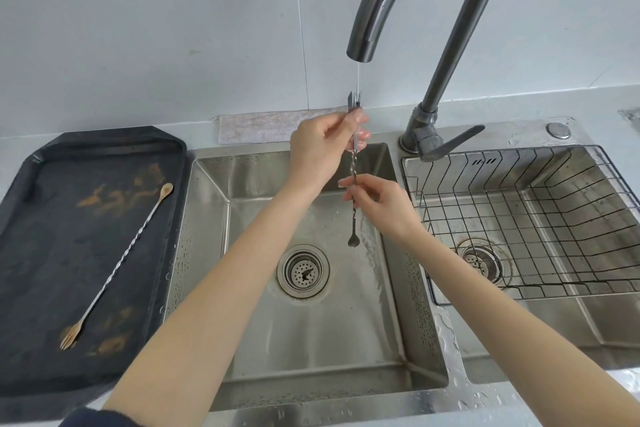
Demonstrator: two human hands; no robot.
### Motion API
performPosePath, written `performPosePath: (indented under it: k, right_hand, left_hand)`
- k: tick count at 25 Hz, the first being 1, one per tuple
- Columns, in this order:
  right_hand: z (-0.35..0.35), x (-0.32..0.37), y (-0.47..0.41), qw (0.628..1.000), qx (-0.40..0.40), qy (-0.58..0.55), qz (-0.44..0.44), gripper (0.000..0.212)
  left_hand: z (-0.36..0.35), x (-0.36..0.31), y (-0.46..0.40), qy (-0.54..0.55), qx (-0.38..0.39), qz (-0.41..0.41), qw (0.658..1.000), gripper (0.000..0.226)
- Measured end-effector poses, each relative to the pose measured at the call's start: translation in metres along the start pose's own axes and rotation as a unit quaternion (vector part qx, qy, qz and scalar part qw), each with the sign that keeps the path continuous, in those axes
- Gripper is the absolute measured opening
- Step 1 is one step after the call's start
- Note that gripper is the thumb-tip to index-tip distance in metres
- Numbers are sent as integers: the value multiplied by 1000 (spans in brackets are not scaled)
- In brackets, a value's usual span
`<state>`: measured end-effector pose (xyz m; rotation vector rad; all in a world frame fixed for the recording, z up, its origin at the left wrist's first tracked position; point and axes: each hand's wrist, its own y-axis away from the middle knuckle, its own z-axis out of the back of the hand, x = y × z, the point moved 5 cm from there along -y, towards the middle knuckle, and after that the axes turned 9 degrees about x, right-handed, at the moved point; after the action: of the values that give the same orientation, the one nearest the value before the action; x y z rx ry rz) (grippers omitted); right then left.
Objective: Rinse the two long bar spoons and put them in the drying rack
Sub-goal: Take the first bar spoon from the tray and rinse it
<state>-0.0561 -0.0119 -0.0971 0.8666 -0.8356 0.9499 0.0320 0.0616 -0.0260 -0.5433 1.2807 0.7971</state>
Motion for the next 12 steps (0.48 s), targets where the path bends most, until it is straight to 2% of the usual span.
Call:
performPosePath:
  k: [4, 7, 12]
  right_hand:
    - [4, -2, -2, 999, -35, -19, -6, 18]
    - [7, -2, -3, 996, -75, -42, -18, 13]
    - [11, -1, -2, 995, -97, -25, -27, 11]
  left_hand:
    - [-3, -8, -2, -20, 15, -10, 1000, 9]
    - [-4, -11, -1, -18, 6, -9, 1000, 16]
    - [-8, -15, 0, -41, 19, -13, 999, 29]
